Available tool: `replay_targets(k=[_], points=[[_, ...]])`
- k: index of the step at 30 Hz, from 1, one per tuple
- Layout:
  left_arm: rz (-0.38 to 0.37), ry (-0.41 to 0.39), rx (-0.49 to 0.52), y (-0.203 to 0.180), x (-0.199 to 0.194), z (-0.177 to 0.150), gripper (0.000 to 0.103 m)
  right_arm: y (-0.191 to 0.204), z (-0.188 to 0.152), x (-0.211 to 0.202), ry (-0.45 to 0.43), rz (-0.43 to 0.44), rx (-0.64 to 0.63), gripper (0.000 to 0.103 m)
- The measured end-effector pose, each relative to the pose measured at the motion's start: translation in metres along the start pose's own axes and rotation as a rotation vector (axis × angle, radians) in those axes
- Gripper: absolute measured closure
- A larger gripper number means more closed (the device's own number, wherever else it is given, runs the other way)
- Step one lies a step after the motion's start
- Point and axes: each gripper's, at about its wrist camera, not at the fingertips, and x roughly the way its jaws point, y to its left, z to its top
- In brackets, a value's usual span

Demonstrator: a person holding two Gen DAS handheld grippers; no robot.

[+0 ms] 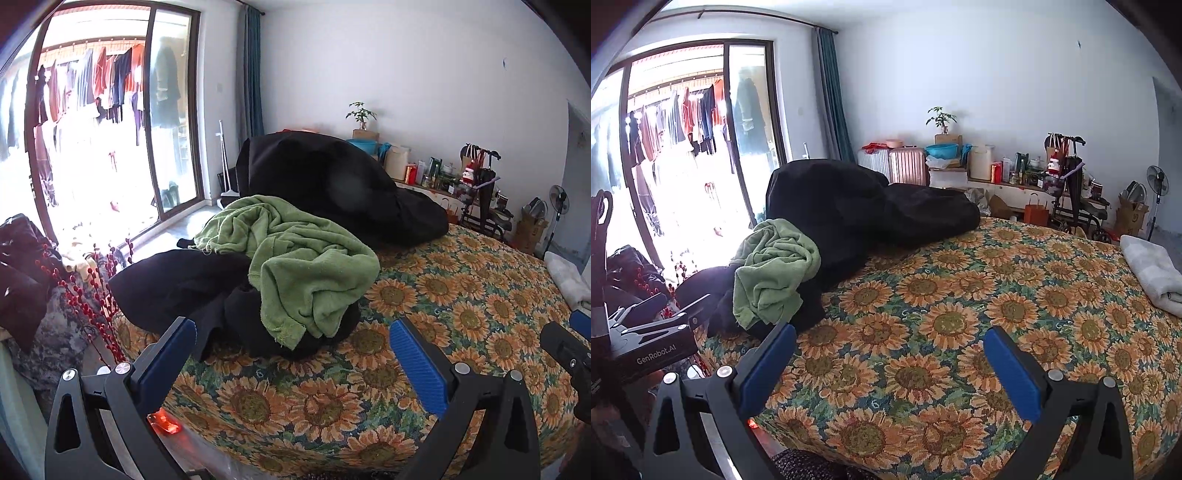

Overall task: Fold clothes
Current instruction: 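Move both grippers toward the green garment on the black clothes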

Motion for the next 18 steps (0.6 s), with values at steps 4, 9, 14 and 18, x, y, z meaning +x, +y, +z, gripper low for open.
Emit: replay_targets(k=[4,9,14,18], points=[[-0.001,0.015,-0.007,0.001,0.002,0.000,0.000,-0.001,0.001,0.001,0.014,-0.001,0.003,0.000],[-0.016,0.037,-0.015,0.002,0.005,0.000,0.000,0.000,0.006,0.005,0.060,-0.020,0.002,0.000],[-0.028,0.057,-0.020,-0.001,0.008,0.002,0.000,0.003,0.014,0.007,0.070,-0.029,-0.016,0.000],[-0.036,0.057,-0.018,-0.004,0.009,0.009,0.000,0.005,0.019,0.009,0.066,-0.021,-0.020,0.000]])
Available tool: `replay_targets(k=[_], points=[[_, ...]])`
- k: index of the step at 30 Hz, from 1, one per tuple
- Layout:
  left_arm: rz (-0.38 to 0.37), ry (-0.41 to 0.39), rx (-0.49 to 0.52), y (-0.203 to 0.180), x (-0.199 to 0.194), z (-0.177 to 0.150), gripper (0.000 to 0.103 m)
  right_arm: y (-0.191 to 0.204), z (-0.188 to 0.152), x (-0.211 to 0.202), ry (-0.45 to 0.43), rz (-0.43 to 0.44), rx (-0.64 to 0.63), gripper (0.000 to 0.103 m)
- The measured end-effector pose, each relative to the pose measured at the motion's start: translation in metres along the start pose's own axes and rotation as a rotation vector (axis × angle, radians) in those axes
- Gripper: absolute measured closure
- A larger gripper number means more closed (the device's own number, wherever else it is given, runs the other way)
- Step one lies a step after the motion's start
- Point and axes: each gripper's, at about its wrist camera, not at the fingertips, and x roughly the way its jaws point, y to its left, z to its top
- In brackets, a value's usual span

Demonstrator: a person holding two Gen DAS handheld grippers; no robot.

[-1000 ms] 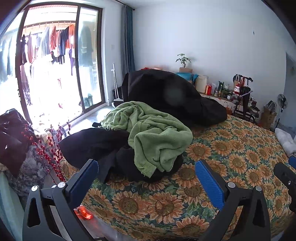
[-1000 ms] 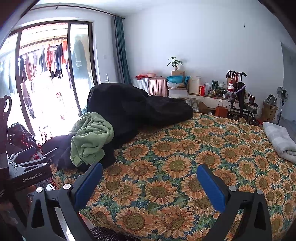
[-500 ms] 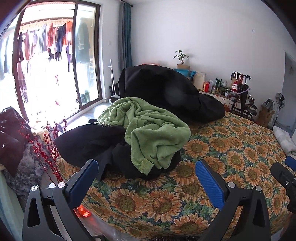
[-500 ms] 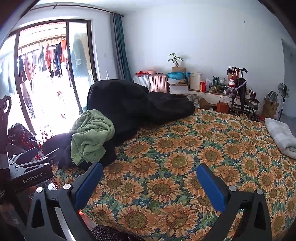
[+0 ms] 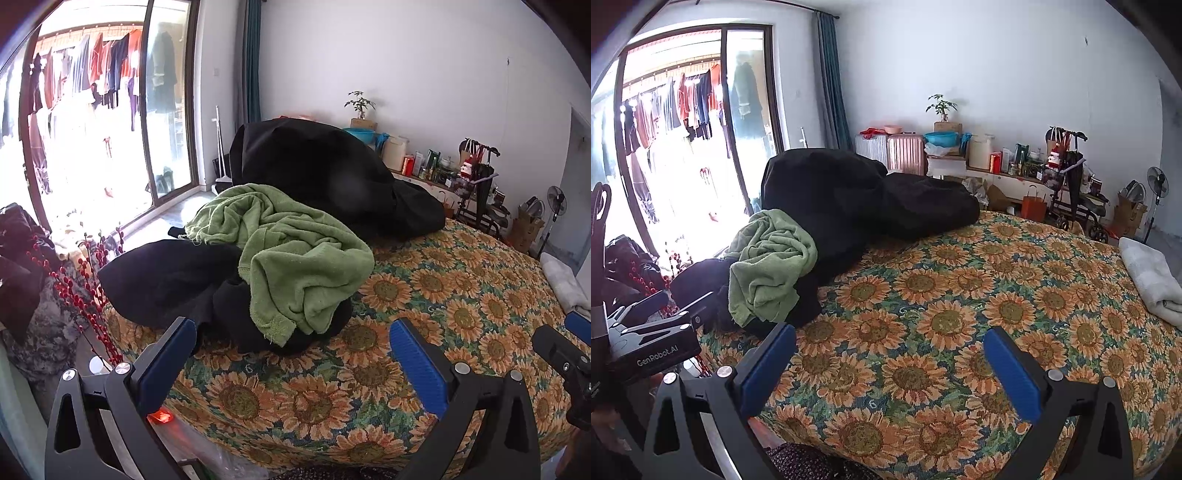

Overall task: Fold clothes
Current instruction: 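Move both grippers toward the green garment on the black clothes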

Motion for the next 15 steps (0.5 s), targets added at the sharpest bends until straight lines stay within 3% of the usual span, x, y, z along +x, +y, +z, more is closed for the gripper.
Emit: replay_targets(k=[15], points=[[-0.006,0.008,-0.009,-0.004,0.019,0.021,0.000,-0.003,0.012,0.025,0.016,0.042,0.021,0.000]])
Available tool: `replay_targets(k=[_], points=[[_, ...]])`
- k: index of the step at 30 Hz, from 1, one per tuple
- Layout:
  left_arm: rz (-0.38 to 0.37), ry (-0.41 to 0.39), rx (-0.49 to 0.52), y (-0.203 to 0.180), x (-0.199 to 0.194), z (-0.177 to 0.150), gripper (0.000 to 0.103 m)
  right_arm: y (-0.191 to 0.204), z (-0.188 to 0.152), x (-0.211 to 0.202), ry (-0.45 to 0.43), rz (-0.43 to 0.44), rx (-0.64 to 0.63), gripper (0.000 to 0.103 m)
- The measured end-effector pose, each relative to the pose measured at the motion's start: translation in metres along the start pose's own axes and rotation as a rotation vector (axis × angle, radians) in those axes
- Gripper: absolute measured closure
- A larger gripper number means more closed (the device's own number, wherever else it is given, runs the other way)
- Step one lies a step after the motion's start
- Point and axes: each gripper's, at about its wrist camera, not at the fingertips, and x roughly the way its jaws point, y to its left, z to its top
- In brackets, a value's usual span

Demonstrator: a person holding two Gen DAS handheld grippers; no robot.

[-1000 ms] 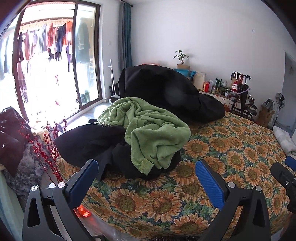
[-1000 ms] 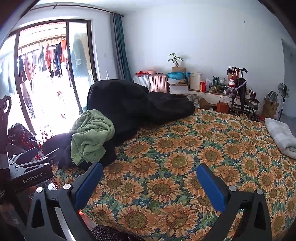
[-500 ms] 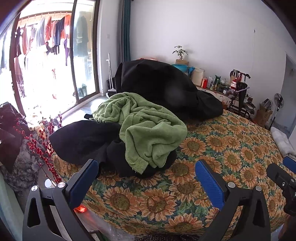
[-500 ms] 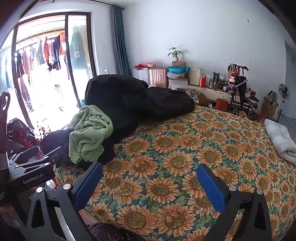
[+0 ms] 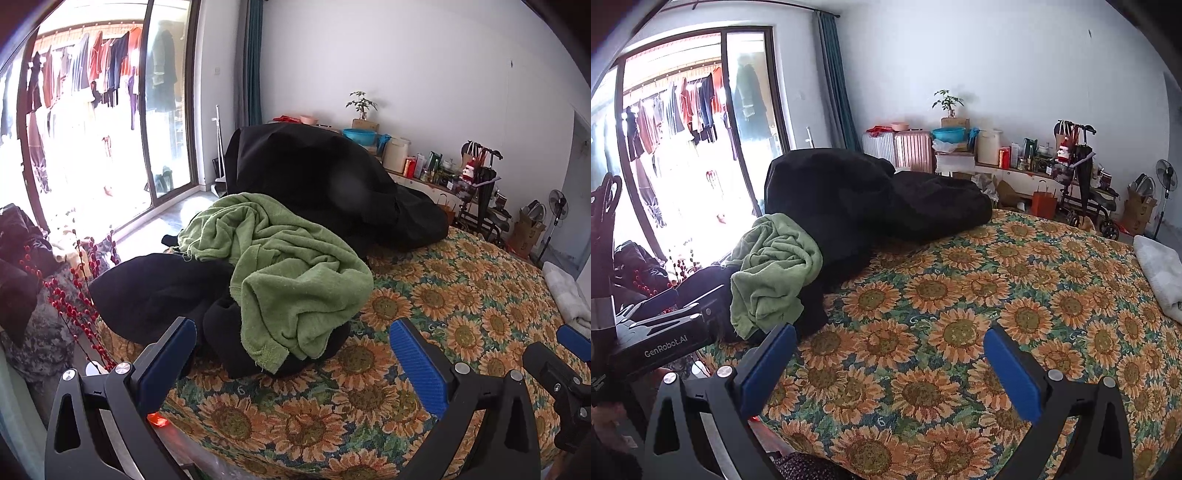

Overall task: Fold clothes
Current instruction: 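Move both grippers toward the green garment on the black clothes, then grasp the green garment edge with the left gripper while the right gripper grasps another edge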

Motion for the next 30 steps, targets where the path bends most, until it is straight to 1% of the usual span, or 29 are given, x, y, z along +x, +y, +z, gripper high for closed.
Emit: replay_targets(k=[8,12,13,15,19,21,22,24,25,26,28,30], points=[[-0.020,0.016,-0.027,0.004,0.019,0.004,0.000,-0.008,0.005,0.017,0.011,0.007,0.026,0.002],[-0.015,0.023,-0.030,0.005,0.028,0.006,0.000,-0.009,0.006,0.026,0.020,0.017,0.031,0.002],[-0.026,0.024,-0.022,0.006,0.031,0.006,0.000,-0.009,0.007,0.029,0.024,0.020,0.031,0.003],[-0.017,0.027,-0.037,0.007,0.035,0.007,0.000,-0.007,0.008,0.035,0.032,0.030,0.028,0.004],[-0.036,0.039,-0.059,0.008,0.047,0.010,0.000,-0.002,0.008,0.047,0.039,0.041,0.008,0.006],[-0.027,0.045,-0.065,0.007,0.056,0.012,0.003,0.002,0.008,0.055,0.046,0.043,-0.006,0.008],[-0.021,0.053,-0.066,0.007,0.060,0.012,0.006,0.003,0.009,0.059,0.051,0.044,-0.009,0.010],[-0.025,0.075,-0.072,0.006,0.073,0.011,0.009,0.005,0.009,0.066,0.060,0.051,-0.014,0.011],[-0.030,0.089,-0.072,0.006,0.080,0.010,0.014,0.005,0.010,0.070,0.065,0.056,-0.015,0.012],[-0.036,0.103,-0.073,0.005,0.087,0.009,0.023,0.006,0.010,0.074,0.069,0.061,-0.017,0.013],[-0.046,0.117,-0.094,0.007,0.096,0.007,0.036,0.007,0.010,0.081,0.072,0.077,-0.024,0.014],[-0.055,0.131,-0.116,0.008,0.105,0.005,0.040,0.010,0.010,0.087,0.072,0.101,-0.040,0.015]])
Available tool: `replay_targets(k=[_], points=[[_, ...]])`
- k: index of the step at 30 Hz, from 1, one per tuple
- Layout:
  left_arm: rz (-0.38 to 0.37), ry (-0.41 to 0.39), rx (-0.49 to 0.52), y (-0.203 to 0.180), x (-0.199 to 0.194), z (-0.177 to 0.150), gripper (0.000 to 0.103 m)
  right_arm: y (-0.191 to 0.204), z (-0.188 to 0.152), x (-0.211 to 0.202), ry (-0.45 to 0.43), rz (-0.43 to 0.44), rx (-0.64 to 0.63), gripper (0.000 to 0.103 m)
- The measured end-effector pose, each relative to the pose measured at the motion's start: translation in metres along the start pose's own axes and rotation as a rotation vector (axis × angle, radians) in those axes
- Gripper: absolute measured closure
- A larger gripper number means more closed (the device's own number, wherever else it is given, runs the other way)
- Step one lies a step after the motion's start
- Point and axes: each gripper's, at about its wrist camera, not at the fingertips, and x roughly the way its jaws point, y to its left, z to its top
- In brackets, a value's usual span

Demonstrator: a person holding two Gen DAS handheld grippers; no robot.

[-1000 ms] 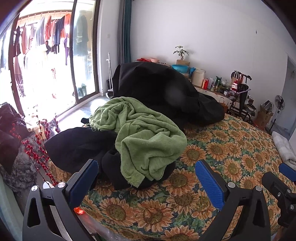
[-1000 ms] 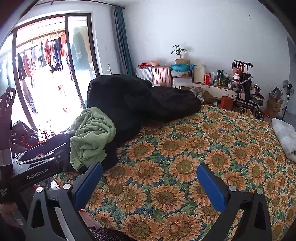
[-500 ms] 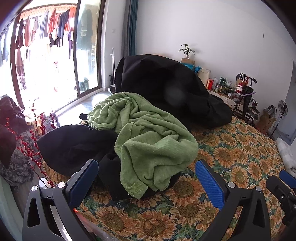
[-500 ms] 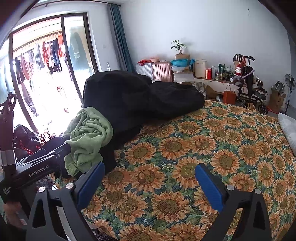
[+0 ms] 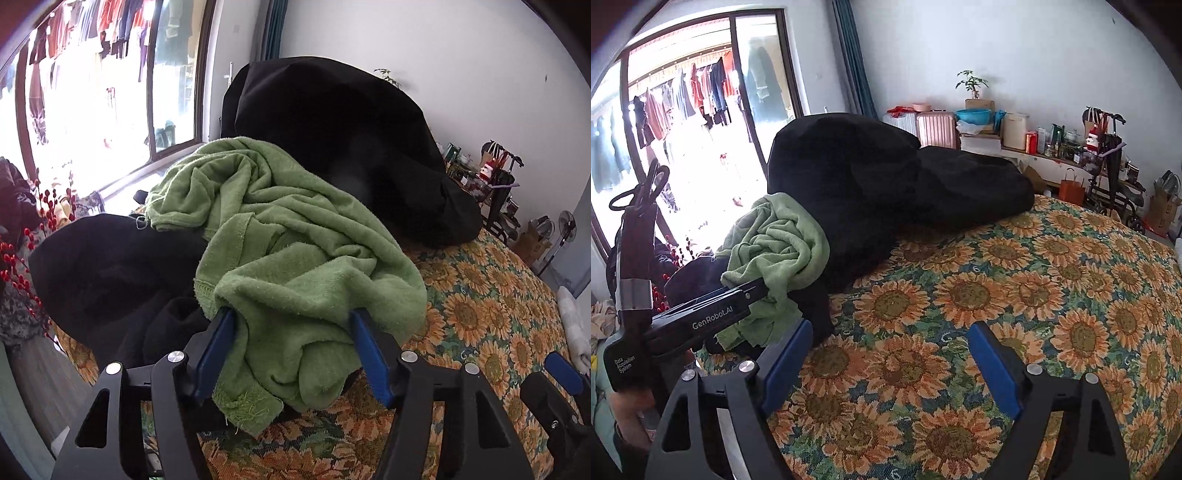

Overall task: Fold clothes
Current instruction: 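Grasp the green garment edge with the left gripper while the right gripper grasps another edge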

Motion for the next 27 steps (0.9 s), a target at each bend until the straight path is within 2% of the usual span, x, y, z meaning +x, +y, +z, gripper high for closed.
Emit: replay_targets(k=[1,2,3,4,5,10,14,18,20,21,22,24,27], points=[[-0.011,-0.006,-0.010,0.001,0.000,0.000,0.047,0.002,0.000,0.004,0.002,0.008,-0.009,0.016],[-0.023,-0.011,-0.020,0.002,-0.001,0.000,0.060,0.004,0.001,0.008,0.005,0.015,-0.016,0.016],[-0.031,-0.015,-0.024,0.002,-0.001,-0.001,0.068,0.006,0.001,0.012,0.009,0.022,-0.021,0.016],[-0.035,-0.018,-0.032,0.004,-0.001,-0.001,0.082,0.008,0.002,0.017,0.012,0.030,-0.024,0.016],[-0.037,-0.020,-0.044,0.007,-0.002,-0.001,0.090,0.010,0.002,0.021,0.015,0.038,-0.023,0.016],[-0.095,-0.018,-0.124,0.024,-0.006,-0.007,0.097,0.025,0.015,0.044,0.037,0.095,-0.004,0.016],[-0.108,-0.011,-0.143,0.033,-0.004,-0.009,0.097,0.044,0.032,0.060,0.046,0.130,-0.003,0.016],[-0.147,-0.005,-0.177,0.041,-0.005,-0.010,0.097,0.057,0.044,0.074,0.061,0.202,0.051,0.016],[-0.166,-0.001,-0.206,0.046,-0.005,-0.010,0.097,0.065,0.048,0.082,0.079,0.188,0.049,0.016],[-0.168,0.000,-0.205,0.047,-0.005,-0.010,0.097,0.069,0.049,0.085,0.088,0.175,0.041,0.025],[-0.170,0.001,-0.205,0.047,-0.005,-0.011,0.097,0.072,0.049,0.088,0.095,0.179,0.038,0.044],[-0.162,-0.001,-0.192,0.045,-0.006,-0.011,0.097,0.077,0.048,0.093,0.112,0.187,0.034,0.068],[-0.149,-0.008,-0.184,0.043,-0.006,-0.011,0.098,0.079,0.039,0.096,0.127,0.181,0.033,0.087]])
